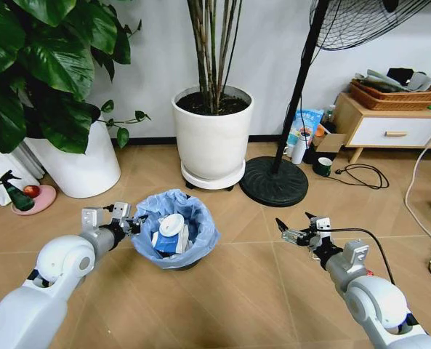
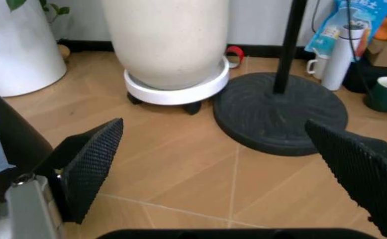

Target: Pick up the trash bin and place the garbage on the floor into it.

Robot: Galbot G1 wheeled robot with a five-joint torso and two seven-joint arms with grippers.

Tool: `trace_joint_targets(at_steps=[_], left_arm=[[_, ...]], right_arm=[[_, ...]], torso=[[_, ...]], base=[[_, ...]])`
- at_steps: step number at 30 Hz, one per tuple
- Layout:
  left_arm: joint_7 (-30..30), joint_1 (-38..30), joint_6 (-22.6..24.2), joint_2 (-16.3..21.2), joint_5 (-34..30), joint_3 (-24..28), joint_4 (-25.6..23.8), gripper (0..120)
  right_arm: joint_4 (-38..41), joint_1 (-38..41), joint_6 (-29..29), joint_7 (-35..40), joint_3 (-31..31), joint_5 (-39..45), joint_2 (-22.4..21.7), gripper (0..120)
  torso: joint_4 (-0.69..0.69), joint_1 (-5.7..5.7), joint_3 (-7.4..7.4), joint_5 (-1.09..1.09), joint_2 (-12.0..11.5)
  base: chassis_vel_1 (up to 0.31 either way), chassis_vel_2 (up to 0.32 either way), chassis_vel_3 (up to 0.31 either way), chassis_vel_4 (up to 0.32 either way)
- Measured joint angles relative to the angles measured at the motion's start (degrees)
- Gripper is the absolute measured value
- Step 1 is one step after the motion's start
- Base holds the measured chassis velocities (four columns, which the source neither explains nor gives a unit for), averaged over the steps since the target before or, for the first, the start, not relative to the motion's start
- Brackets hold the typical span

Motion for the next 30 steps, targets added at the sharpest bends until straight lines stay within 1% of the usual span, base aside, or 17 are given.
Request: trace_joint_targets(at_steps=[2, 3, 12, 18, 19, 22, 25, 28, 30], left_arm=[[0.0, 0.0, 0.0, 0.0, 0.01, 0.0, -0.01, 0], [-0.01, 0.06, 0.0, 0.0, 0.01, 0.0, -0.05, 0], [-0.04, 0.3, 0.0, -0.09, 0.08, -0.07, -0.12, 0], [-0.08, 0.09, 0.0, -0.16, 0.09, -0.04, -0.13, 0], [-0.09, 0.09, 0.0, -0.19, 0.09, -0.03, -0.13, 0], [-0.1, 0.11, 0.0, -0.24, 0.09, -0.03, -0.14, 0], [-0.11, 0.19, 0.0, -0.35, 0.09, -0.01, -0.17, 0], [-0.12, 0.2, 0.0, -0.46, 0.09, 0.0, -0.19, 0], [-0.12, 0.23, 0.0, -0.62, 0.13, 0.09, -0.19, 0]], right_arm=[[-0.02, 0.01, 0.01, 0.0, 0.0, 0.0, 0.04, 100], [-0.06, 0.03, 0.02, 0.0, 0.0, 0.0, 0.12, 100], [-0.19, 0.06, 0.05, -0.06, -0.01, 0.01, 0.09, 100], [-0.19, -0.07, 0.14, -0.11, 0.07, -0.01, 0.14, 100], [-0.18, -0.09, 0.17, -0.11, 0.07, -0.03, 0.17, 100], [-0.18, -0.19, 0.18, -0.12, 0.06, -0.06, 0.25, 100], [-0.15, -0.31, 0.24, -0.12, 0.0, -0.14, 0.32, 100], [-0.15, -0.42, 0.29, -0.12, -0.04, -0.18, 0.39, 100], [-0.15, -0.55, 0.39, -0.12, -0.05, -0.25, 0.45, 100]], torso=[[0.0, 0.0, 0.0, 0.0, 0.0], [0.0, 0.0, 0.0, 0.04, 0.0], [0.02, 0.0, 0.0, 0.02, 0.0], [-0.01, -0.01, 0.0, 0.03, 0.0], [0.0, -0.01, 0.0, -0.01, 0.0], [0.0, -0.01, 0.0, 0.04, -0.01], [0.0, 0.0, 0.0, 0.0, -0.01], [0.01, 0.0, 0.0, 0.04, -0.01], [0.0, -0.01, 0.0, 0.01, -0.01]], base=[[-0.105, -0.167, 0.096, 0.134], [-0.098, -0.153, 0.099, 0.154], [-0.09, -0.163, 0.096, 0.158], [-0.098, -0.167, 0.09, 0.163], [-0.093, -0.167, 0.094, 0.152], [-0.088, -0.169, 0.095, 0.162], [-0.085, -0.167, 0.095, 0.184], [-0.094, -0.16, 0.08, 0.178], [-0.091, -0.17, 0.08, 0.158]])
